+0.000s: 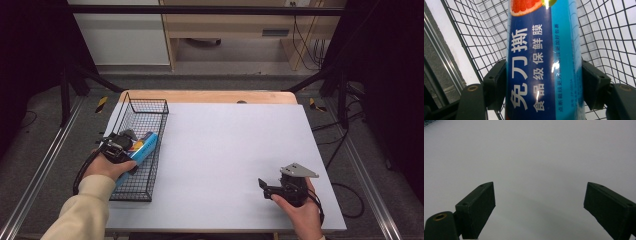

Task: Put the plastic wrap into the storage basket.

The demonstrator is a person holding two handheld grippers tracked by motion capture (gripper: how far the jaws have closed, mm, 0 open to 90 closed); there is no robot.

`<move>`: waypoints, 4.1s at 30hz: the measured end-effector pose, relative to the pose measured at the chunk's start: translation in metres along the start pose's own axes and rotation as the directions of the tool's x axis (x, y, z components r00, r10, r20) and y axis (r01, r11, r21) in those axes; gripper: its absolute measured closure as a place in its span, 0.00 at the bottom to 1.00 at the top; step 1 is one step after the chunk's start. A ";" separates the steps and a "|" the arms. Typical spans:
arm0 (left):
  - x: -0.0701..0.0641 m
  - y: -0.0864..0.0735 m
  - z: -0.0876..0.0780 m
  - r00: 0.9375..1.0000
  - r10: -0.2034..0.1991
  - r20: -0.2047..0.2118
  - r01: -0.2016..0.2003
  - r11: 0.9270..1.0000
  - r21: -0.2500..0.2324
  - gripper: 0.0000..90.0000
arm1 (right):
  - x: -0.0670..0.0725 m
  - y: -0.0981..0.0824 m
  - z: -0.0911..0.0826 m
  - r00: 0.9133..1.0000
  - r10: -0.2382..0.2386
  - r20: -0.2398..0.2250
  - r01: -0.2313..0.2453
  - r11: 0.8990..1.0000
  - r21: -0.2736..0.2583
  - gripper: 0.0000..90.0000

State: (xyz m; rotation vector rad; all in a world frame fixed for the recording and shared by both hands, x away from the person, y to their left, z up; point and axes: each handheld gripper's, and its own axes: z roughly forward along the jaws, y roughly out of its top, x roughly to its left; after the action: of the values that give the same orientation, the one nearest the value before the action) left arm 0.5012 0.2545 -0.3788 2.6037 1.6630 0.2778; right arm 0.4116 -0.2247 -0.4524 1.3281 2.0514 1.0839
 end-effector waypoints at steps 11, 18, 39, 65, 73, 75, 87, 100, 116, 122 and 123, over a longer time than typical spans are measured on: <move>-0.006 -0.002 -0.005 0.997 0.045 -0.061 -0.048 0.997 -0.057 0.30 | 0.000 0.000 0.000 1.000 -0.002 -0.001 0.002 1.000 -0.001 0.11; -0.013 -0.008 -0.013 0.985 0.074 -0.159 -0.097 0.985 -0.145 0.20 | 0.000 0.000 0.000 1.000 -0.001 0.002 0.001 1.000 -0.004 0.11; -0.041 -0.020 -0.048 0.973 0.080 -0.215 -0.151 0.928 -0.341 0.15 | -0.002 0.000 -0.002 0.999 -0.029 0.014 0.029 0.999 -0.015 0.11; -0.103 -0.015 -0.073 0.973 0.154 -0.173 -0.222 0.832 -0.509 0.07 | -0.009 0.002 -0.005 0.998 -0.029 0.055 0.031 0.999 -0.039 0.05; -0.120 -0.009 -0.072 0.968 0.191 -0.162 -0.249 0.801 -0.545 0.07 | -0.010 0.002 -0.006 0.998 -0.031 0.059 0.034 0.998 -0.051 0.05; -0.126 -0.008 -0.071 0.965 0.206 -0.164 -0.263 0.792 -0.552 0.07 | -0.011 0.002 -0.007 0.997 -0.034 0.062 0.037 0.998 -0.053 0.05; -0.154 0.000 -0.051 0.962 0.260 -0.086 -0.256 0.741 -0.620 0.07 | -0.012 0.001 -0.007 0.997 -0.037 0.061 0.040 0.998 -0.047 0.05; -0.182 0.016 0.000 0.944 0.330 -0.028 -0.265 0.704 -0.659 0.08 | -0.013 -0.001 -0.006 0.997 -0.039 0.070 0.041 0.999 -0.029 0.05; -0.179 0.007 0.038 0.943 0.334 0.005 -0.223 0.640 -0.735 0.08 | -0.014 -0.002 -0.005 0.993 -0.075 0.095 0.078 0.997 -0.028 0.06; -0.175 -0.001 0.044 0.937 0.349 0.008 -0.230 0.634 -0.738 0.08 | -0.016 -0.003 -0.004 0.991 -0.089 0.099 0.092 0.996 -0.023 0.07; -0.175 -0.003 0.045 0.936 0.352 0.013 -0.226 0.629 -0.744 0.08 | -0.017 -0.004 -0.003 0.991 -0.083 0.105 0.086 0.996 -0.025 0.07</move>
State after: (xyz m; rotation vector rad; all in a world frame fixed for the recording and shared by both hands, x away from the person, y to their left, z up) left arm 0.4346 0.1007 -0.4464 2.1437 0.7899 0.5914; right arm 0.4147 -0.2417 -0.4546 1.2447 1.9889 0.9837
